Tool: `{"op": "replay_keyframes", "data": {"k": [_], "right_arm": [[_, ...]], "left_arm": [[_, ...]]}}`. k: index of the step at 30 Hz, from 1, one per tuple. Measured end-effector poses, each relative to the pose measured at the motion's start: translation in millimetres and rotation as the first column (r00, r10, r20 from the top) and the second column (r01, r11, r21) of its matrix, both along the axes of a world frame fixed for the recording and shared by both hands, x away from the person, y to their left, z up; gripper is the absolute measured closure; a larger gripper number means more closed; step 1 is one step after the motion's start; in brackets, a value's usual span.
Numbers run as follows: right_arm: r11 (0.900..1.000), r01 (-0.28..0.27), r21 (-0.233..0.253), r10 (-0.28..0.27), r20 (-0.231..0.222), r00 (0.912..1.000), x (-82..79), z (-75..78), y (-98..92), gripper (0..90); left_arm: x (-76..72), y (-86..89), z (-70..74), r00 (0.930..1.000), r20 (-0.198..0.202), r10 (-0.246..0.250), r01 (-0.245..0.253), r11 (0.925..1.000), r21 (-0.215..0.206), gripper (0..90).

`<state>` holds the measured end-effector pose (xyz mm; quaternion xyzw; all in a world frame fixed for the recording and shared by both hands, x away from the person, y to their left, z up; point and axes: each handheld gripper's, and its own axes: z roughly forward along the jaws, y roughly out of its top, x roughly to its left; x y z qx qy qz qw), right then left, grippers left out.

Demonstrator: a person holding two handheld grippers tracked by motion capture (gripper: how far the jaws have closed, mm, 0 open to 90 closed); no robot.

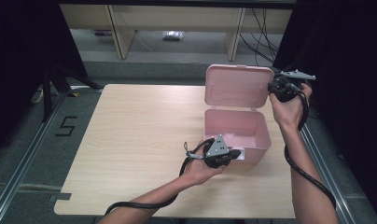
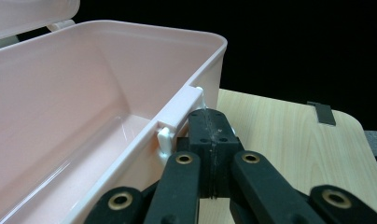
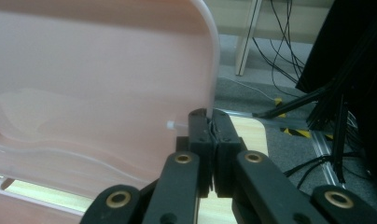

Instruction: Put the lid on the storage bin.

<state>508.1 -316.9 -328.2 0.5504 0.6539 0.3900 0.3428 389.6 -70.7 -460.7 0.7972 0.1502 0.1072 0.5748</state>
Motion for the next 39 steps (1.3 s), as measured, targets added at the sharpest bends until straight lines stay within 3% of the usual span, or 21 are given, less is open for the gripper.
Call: {"op": "replay_keyframes", "data": {"k": [11, 13, 19, 24, 32, 36, 38, 39], "right_arm": [[1.000, 0.012, 0.006, -0.012, 0.016, 0.9998, -6.6, -1.3, 2.1, 89.8], [1.000, 0.000, -0.013, 0.000, 0.030, 0.9996, -6.7, -2.2, 0.2, 89.8], [1.000, 0.013, 0.000, -0.013, 0.017, 0.9998, -8.4, -1.6, 2.3, 89.8], [1.000, 0.003, -0.018, -0.002, 0.039, 0.9993, -9.7, -3.0, 1.8, 89.8], [1.000, 0.018, -0.006, -0.018, 0.038, 0.9991, -15.3, -3.8, 3.4, 89.8], [1.000, 0.014, -0.018, -0.013, 0.050, 0.9987, -17.7, -4.9, 2.7, 89.8], [1.000, 0.012, -0.023, -0.010, 0.077, 0.9970, -17.2, -6.5, 2.4, 89.8], [1.000, 0.022, -0.004, -0.022, 0.056, 0.9982, -19.0, -6.0, 4.0, 89.8]], "left_arm": [[-0.1, -0.1, 0.1, 1.0000, 0.000, 0.001, -0.001, 1.0000, 0.001, 89.9], [-0.1, -0.1, 0.1, 1.0000, 0.000, 0.001, -0.001, 1.0000, 0.000, 89.9], [0.2, -0.3, 0.4, 1.0000, -0.003, 0.001, -0.001, 1.0000, 0.003, 89.9], [0.2, -0.5, 0.3, 1.0000, -0.002, 0.002, -0.002, 1.0000, 0.000, 89.9], [0.1, -0.6, 0.2, 1.0000, -0.003, 0.004, -0.004, 1.0000, -0.001, 89.9], [0.2, -0.7, 0.2, 1.0000, -0.003, 0.004, -0.004, 1.0000, -0.002, 89.9], [0.2, -0.6, 0.2, 1.0000, -0.004, 0.004, -0.004, 1.0000, -0.002, 89.9], [0.2, -0.6, 0.3, 1.0000, -0.004, 0.004, -0.004, 1.0000, -0.001, 89.9]]}}
